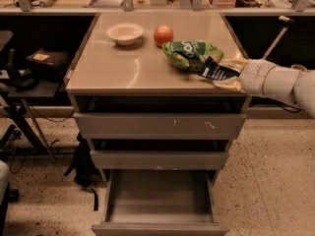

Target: Pick rxbar blueberry from bottom drawer and place on counter

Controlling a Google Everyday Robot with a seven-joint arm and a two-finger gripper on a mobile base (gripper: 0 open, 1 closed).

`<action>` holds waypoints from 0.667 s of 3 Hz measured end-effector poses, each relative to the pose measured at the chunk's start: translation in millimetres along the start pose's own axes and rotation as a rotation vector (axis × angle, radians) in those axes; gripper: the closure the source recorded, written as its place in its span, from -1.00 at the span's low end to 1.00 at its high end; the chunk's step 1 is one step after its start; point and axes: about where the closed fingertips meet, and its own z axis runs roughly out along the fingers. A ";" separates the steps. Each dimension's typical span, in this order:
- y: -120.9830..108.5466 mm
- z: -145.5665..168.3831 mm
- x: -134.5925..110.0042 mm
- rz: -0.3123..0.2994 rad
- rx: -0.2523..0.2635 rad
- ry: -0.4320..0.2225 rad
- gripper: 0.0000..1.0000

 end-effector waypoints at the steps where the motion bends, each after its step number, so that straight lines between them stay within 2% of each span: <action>1: 0.0 0.1 0.0 0.000 0.000 0.000 0.17; 2: 0.0 0.1 -0.1 0.000 0.000 0.000 -0.30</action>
Offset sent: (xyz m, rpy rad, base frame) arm 0.0000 0.0000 0.0000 0.0000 0.0000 0.0001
